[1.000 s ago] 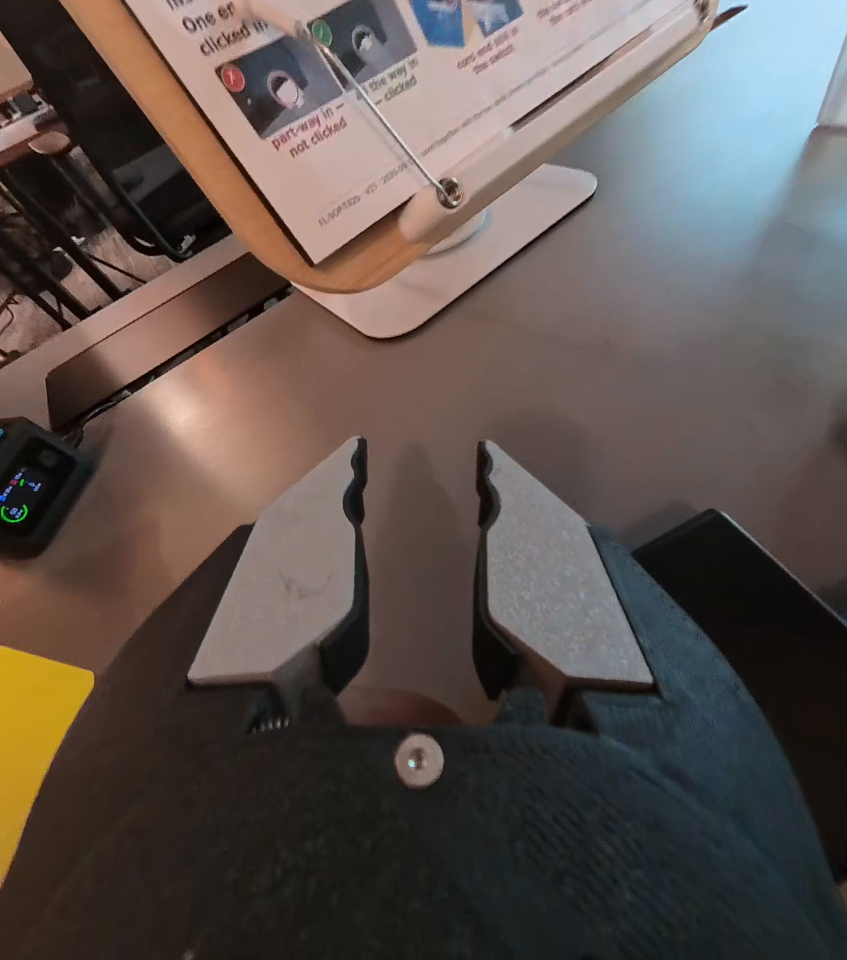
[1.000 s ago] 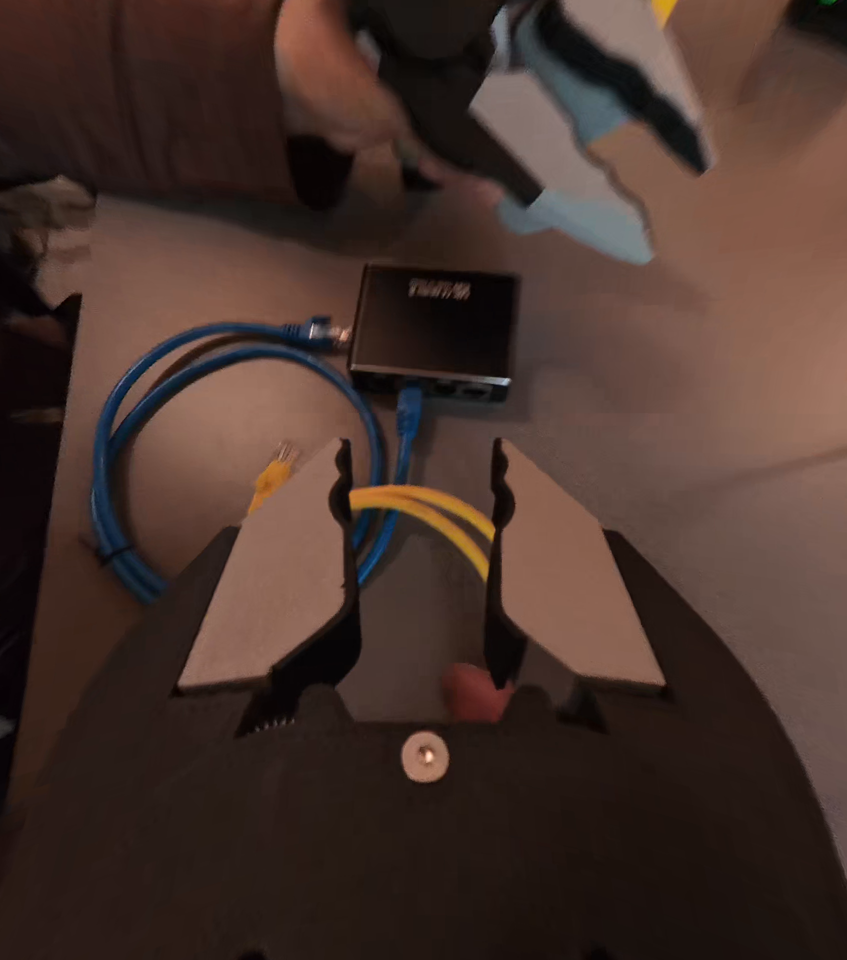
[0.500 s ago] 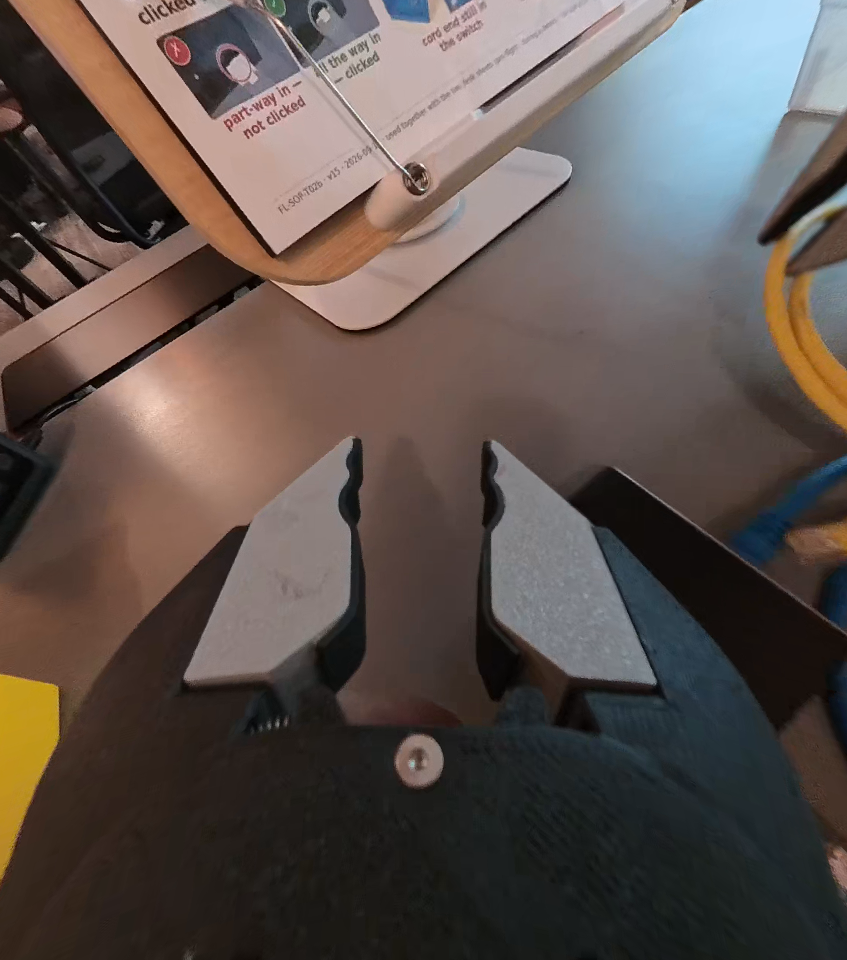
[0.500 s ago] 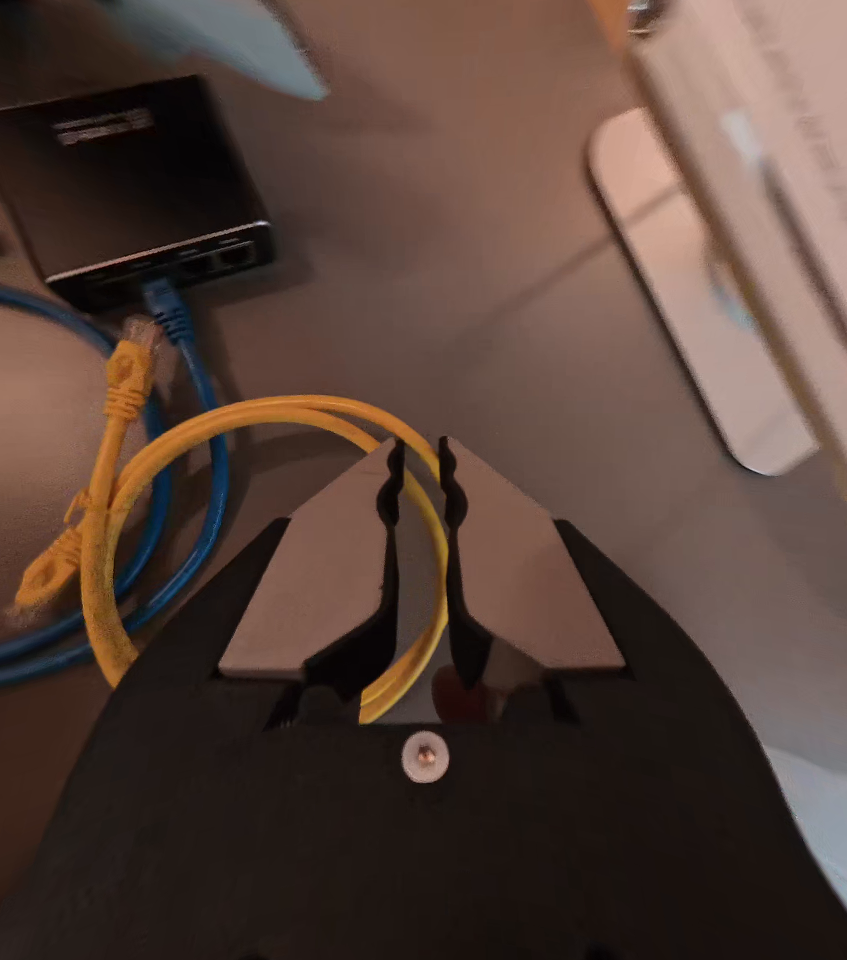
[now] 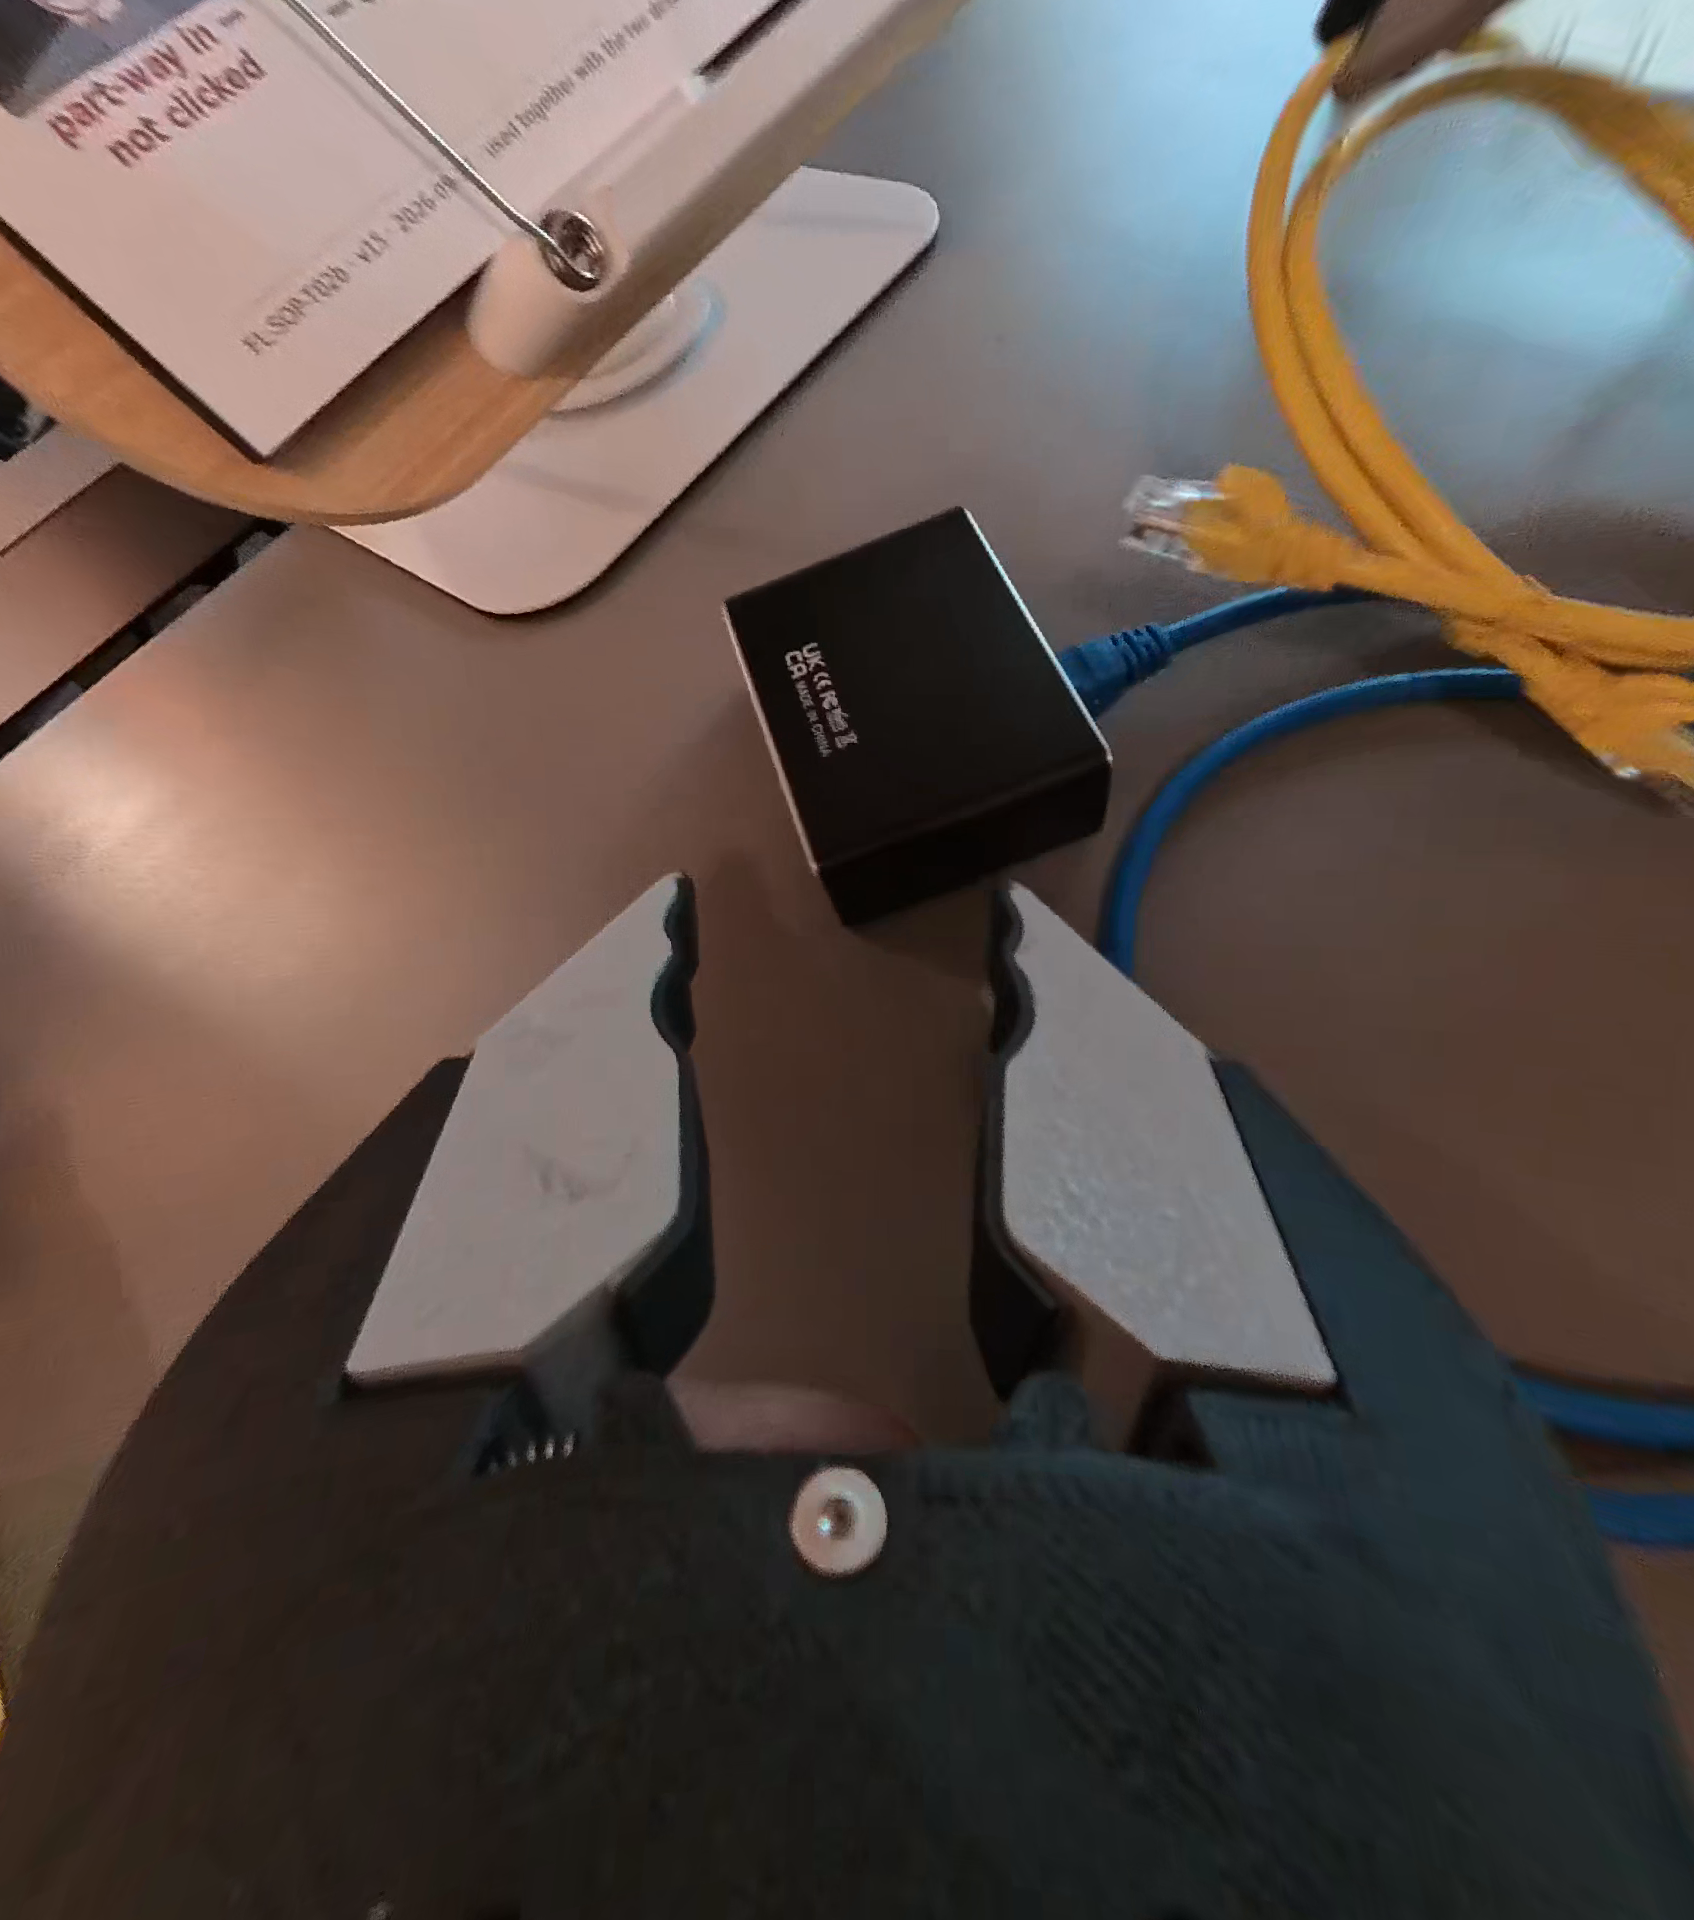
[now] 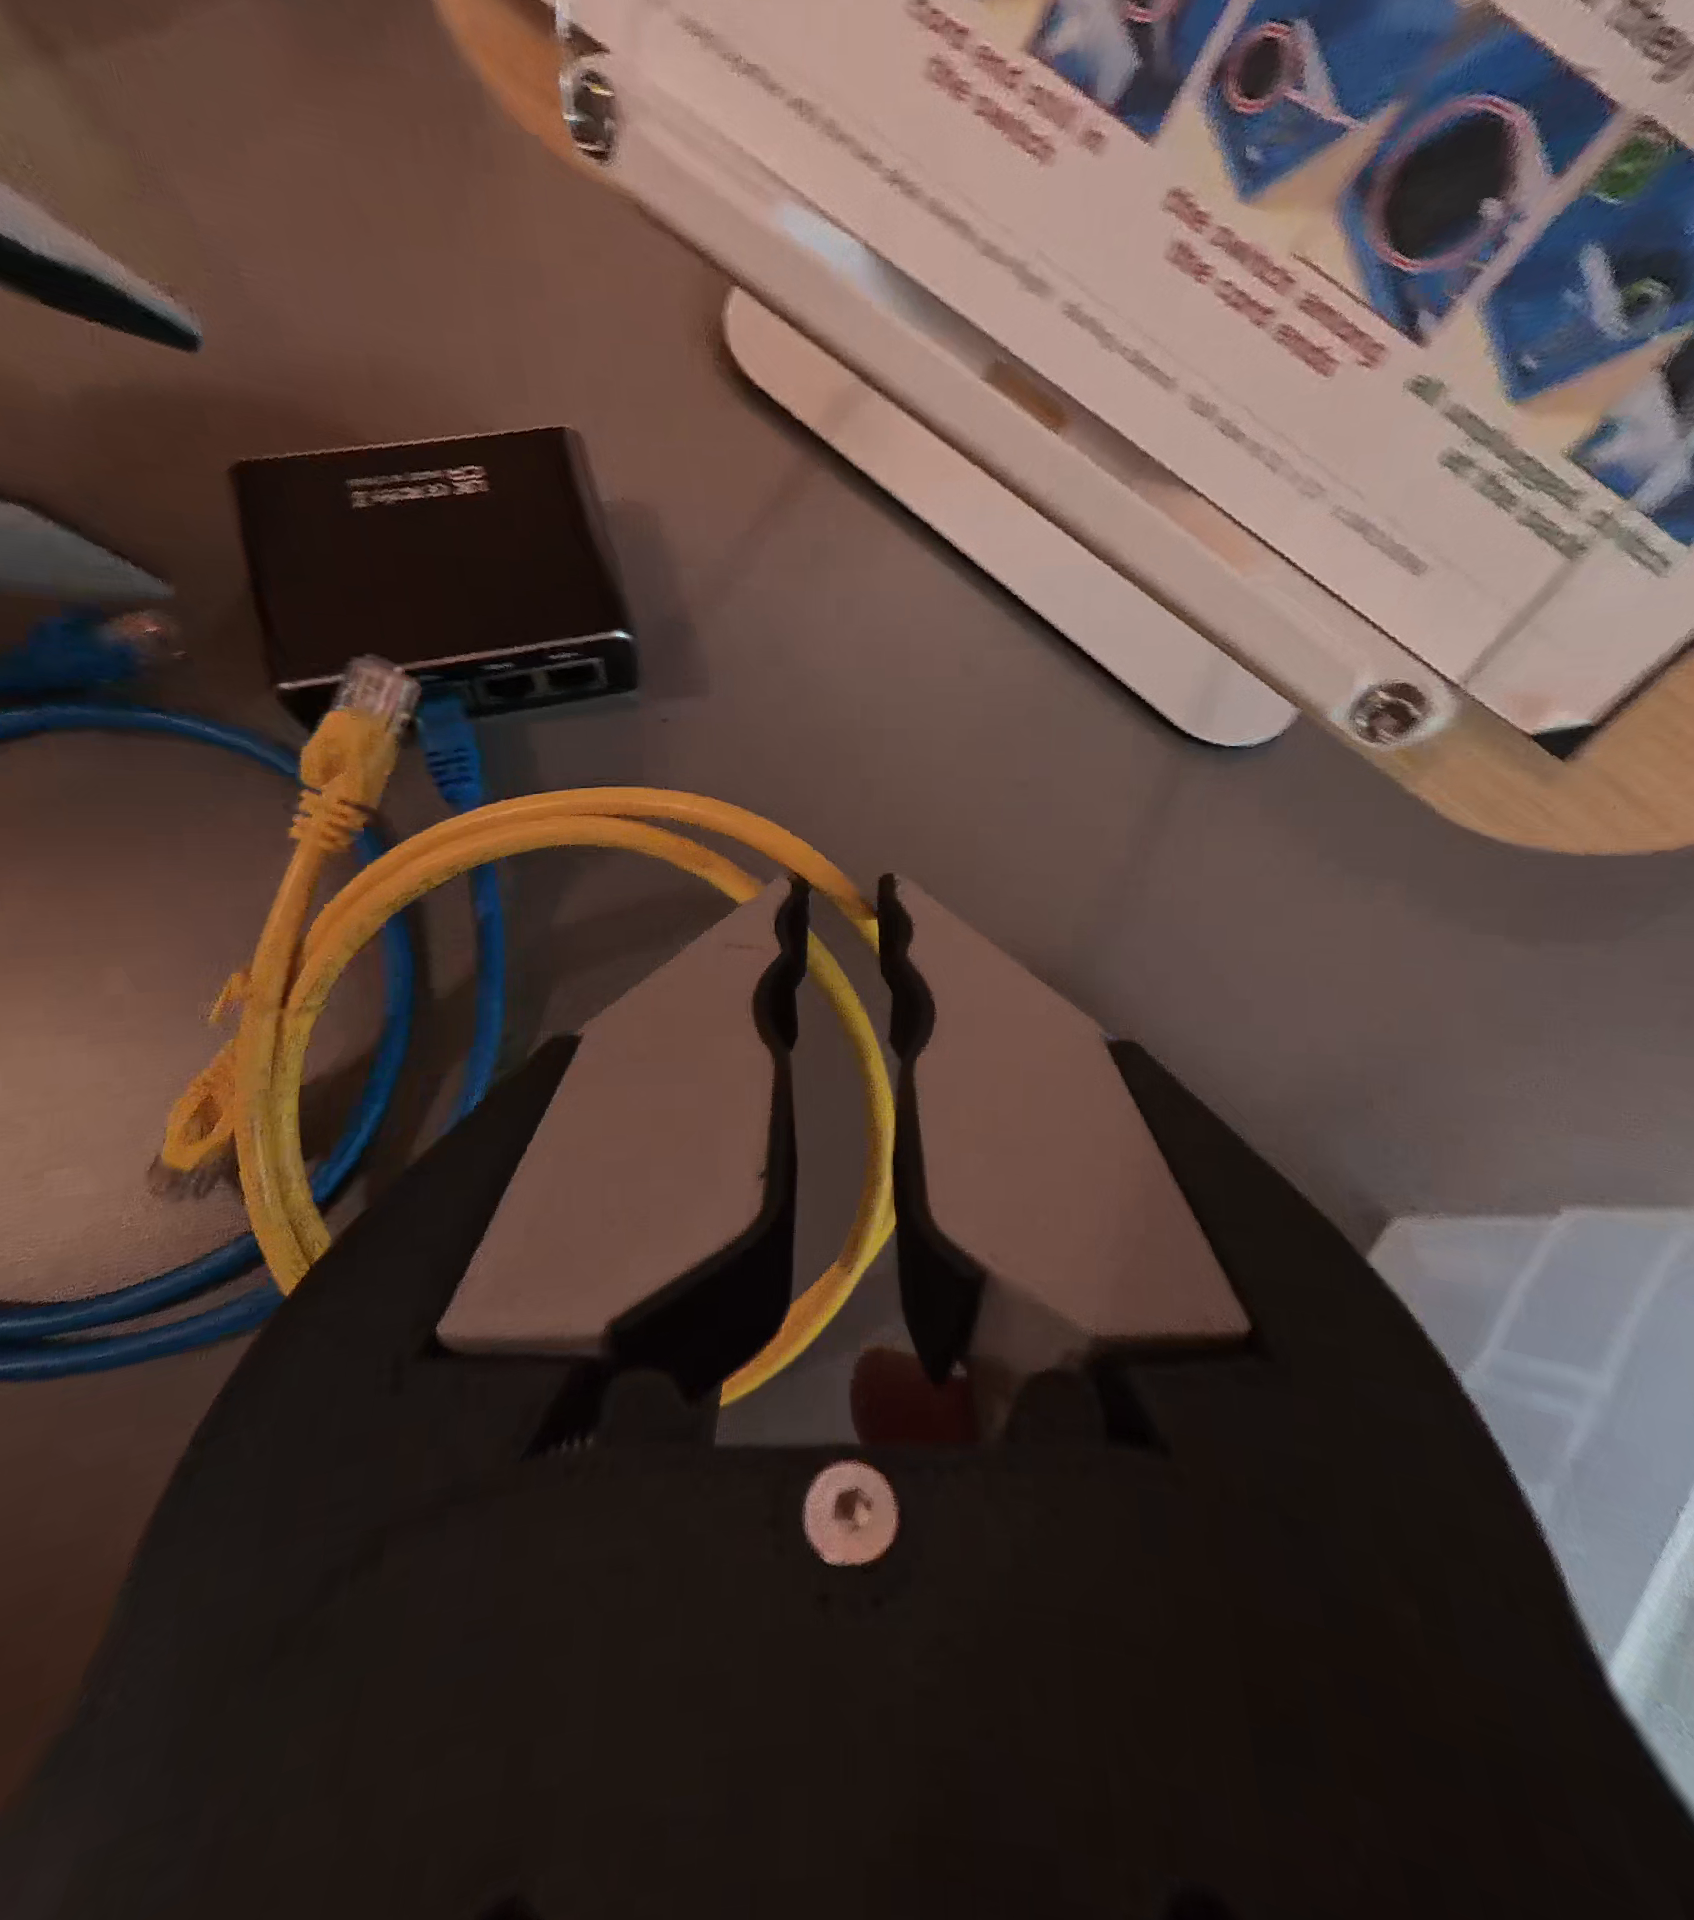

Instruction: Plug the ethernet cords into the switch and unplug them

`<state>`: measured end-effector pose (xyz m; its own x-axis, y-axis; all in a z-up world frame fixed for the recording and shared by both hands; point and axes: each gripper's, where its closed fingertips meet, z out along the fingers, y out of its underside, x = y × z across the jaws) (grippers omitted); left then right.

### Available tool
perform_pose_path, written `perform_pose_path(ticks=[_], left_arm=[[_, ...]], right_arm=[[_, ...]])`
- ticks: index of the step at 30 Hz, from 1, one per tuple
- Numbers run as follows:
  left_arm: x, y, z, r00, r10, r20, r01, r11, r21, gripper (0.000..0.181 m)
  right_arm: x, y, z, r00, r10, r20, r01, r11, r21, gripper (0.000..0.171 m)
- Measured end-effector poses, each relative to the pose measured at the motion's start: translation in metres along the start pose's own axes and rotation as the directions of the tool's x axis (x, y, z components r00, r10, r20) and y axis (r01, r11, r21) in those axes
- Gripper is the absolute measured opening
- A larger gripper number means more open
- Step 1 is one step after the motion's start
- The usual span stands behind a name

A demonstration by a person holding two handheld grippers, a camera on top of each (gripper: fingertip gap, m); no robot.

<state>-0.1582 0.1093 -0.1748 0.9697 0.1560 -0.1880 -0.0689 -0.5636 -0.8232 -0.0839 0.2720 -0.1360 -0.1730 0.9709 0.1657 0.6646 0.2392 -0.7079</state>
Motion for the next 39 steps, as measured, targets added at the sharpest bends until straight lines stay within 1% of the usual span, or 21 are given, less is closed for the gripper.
perform_pose_path(ticks=[2, 4, 6, 9, 11, 13, 15, 17, 18, 19, 22, 24, 26, 27, 28, 29, 30, 31, 34, 37, 39], left_arm=[[0.003, 0.003, 0.002, 1.000, 0.028, 0.002, -0.028, 0.999, -0.024, 0.055], [0.006, 0.006, 0.004, 0.998, 0.064, 0.008, -0.063, 0.997, -0.045, 0.055], [0.008, 0.008, 0.006, 0.994, 0.105, 0.018, -0.104, 0.992, -0.069, 0.054], [0.014, 0.013, 0.009, 0.985, 0.173, 0.028, -0.169, 0.980, -0.104, 0.050], [0.017, 0.013, 0.008, 0.979, 0.203, 0.027, -0.199, 0.975, -0.103, 0.043], [0.022, 0.014, 0.007, 0.980, 0.197, 0.005, -0.196, 0.975, -0.103, 0.039], [0.027, 0.016, 0.005, 0.989, 0.147, -0.035, -0.150, 0.982, -0.112, 0.037], [0.036, 0.015, 0.003, 0.994, 0.035, -0.106, -0.047, 0.992, -0.116, 0.039], [0.042, 0.013, 0.002, 0.989, -0.011, -0.149, -0.006, 0.994, -0.111, 0.039], [0.047, 0.012, 0.001, 0.982, -0.033, -0.187, 0.011, 0.994, -0.113, 0.040], [0.061, 0.015, 0.000, 0.971, -0.016, -0.238, -0.018, 0.990, -0.138, 0.045], [0.070, 0.015, -0.001, 0.965, 0.008, -0.261, -0.046, 0.989, -0.139, 0.049], [0.072, 0.016, 0.000, 0.966, 0.035, -0.255, -0.072, 0.988, -0.138, 0.052], [0.074, 0.015, -0.001, 0.963, 0.059, -0.263, -0.097, 0.987, -0.132, 0.026], [0.071, 0.016, -0.001, 0.965, 0.088, -0.245, -0.124, 0.983, -0.135, 0.010], [0.065, 0.019, -0.001, 0.968, 0.137, -0.210, -0.170, 0.975, -0.145, 0.005], [0.062, 0.020, -0.002, 0.963, 0.185, -0.198, -0.215, 0.966, -0.143, 0.005], [0.060, 0.022, -0.004, 0.958, 0.205, -0.202, -0.237, 0.960, -0.147, 0.005], [0.058, 0.029, -0.013, 0.951, 0.174, -0.256, -0.223, 0.959, -0.173, 0.005], [0.067, 0.037, -0.028, 0.919, 0.081, -0.386, -0.169, 0.965, -0.200, 0.006], [0.074, 0.043, -0.040, 0.886, 0.040, -0.462, -0.158, 0.963, -0.219, 0.006]], right_arm=[[0.010, 0.004, -0.005, 0.998, -0.027, -0.053, 0.026, 1.000, -0.016, 0.008], [0.016, 0.001, -0.013, 0.989, -0.094, -0.116, 0.093, 0.996, -0.017, 0.000], [0.016, -0.016, -0.028, 0.982, -0.113, -0.150, 0.126, 0.989, 0.079, 0.000], [0.022, -0.038, -0.052, 0.981, -0.030, -0.194, 0.073, 0.973, 0.217, 0.000], [0.016, -0.044, -0.056, 0.987, -0.029, -0.161, 0.072, 0.960, 0.270, 0.000], [-0.008, -0.043, -0.048, 0.996, -0.081, -0.032, 0.086, 0.955, 0.285, 0.000], [-0.031, -0.032, -0.031, 0.989, -0.113, 0.092, 0.093, 0.975, 0.202, 0.034], [-0.051, -0.019, -0.017, 0.977, -0.143, 0.159, 0.131, 0.988, 0.083, 0.066], [-0.062, -0.013, -0.011, 0.968, -0.167, 0.186, 0.162, 0.986, 0.041, 0.079], [-0.072, -0.008, -0.007, 0.960, -0.192, 0.206, 0.194, 0.981, 0.010, 0.082], [-0.091, 0.006, 0.007, 0.950, -0.194, 0.244, 0.223, 0.970, -0.097, 0.080], [-0.097, 0.012, 0.016, 0.959, -0.121, 0.256, 0.167, 0.972, -0.167, 0.073], [-0.094, 0.022, 0.026, 0.975, -0.039, 0.220, 0.096, 0.962, -0.255, 0.070], [-0.090, 0.026, 0.030, 0.981, -0.022, 0.195, 0.080, 0.953, -0.292, 0.067], [-0.087, 0.029, 0.031, 0.985, -0.025, 0.172, 0.078, 0.947, -0.310, 0.059], [-0.087, 0.030, 0.031, 0.985, -0.035, 0.166, 0.087, 0.945, -0.315, 0.050], [-0.087, 0.029, 0.028, 0.985, -0.040, 0.168, 0.092, 0.946, -0.312, 0.035], [-0.084, 0.027, 0.025, 0.987, -0.039, 0.156, 0.085, 0.950, -0.301, 0.012], [-0.067, 0.019, 0.015, 0.994, 0.004, 0.107, 0.024, 0.966, -0.257, 0.008], [-0.040, 0.023, 0.012, 0.999, 0.046, 0.009, -0.043, 0.967, -0.252, 0.008], [-0.032, 0.030, 0.016, 0.997, 0.073, -0.008, -0.073, 0.960, -0.269, 0.008]])
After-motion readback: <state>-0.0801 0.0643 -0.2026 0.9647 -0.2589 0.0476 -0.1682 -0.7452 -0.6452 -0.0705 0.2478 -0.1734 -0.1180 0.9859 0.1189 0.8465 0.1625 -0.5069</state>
